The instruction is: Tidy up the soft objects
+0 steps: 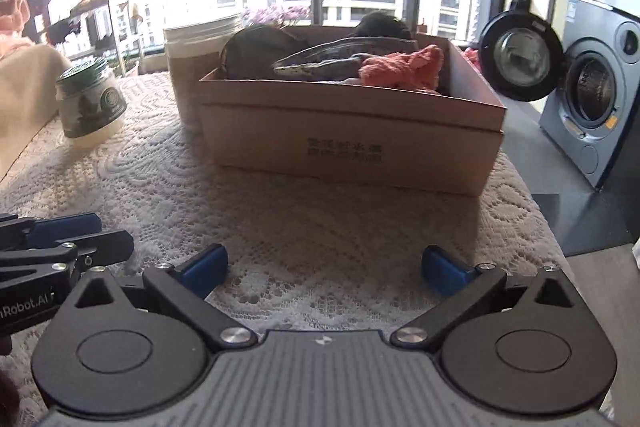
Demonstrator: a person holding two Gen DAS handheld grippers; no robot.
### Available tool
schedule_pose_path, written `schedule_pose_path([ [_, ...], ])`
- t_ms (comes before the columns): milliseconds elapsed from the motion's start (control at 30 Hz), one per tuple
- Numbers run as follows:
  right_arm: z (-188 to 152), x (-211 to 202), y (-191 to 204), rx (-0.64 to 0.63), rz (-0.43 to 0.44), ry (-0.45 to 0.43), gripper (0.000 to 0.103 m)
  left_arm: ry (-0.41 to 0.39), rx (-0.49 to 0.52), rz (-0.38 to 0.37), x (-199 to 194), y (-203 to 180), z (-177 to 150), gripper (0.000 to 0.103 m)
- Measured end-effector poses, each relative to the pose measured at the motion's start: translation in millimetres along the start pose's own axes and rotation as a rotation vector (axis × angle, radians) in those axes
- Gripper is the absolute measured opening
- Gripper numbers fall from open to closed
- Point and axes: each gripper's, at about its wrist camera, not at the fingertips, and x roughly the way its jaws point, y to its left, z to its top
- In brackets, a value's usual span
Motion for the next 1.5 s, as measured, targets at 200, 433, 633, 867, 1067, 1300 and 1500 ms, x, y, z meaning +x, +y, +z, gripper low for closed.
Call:
schedule_pose_path([
  [200,1.1,-0.5,0.0,-0.003,0.005,0.000,0.103,0.007,0.067,0.058,3.3,-12.8,0.7,0.038],
  [433,1.6,-0.6,-1.0,-0.004,0.008,0.000,0.103,0.006,0.061,0.065,4.3,-12.2,0.6,0.038],
  [633,0.9,-0.4,-2.1,-0.007,0.014,0.000,0.103,0.006,0.059,0.063,4.0,-12.0,0.6,0.038],
  [867,0.9,-0.4,-1.6,-0.006,0.013,-0.001,0.103,0.005,0.051,0.064,3.7,-12.8,0.7,0.038],
  [1067,0.9,-0.4,-1.5,-0.006,0.013,-0.001,0.103,0.005,0.051,0.063,3.8,-12.0,0.8,0.038],
  [1300,0.9,-0.2,-1.4,-0.006,0.013,0.000,0.103,0.005,0.051,0.063,3.9,-11.9,0.8,0.038],
  [1500,0.9,-0.2,-1.3,-0.006,0.013,0.000,0.103,0.005,0.051,0.063,3.9,-11.7,0.8,0.038],
])
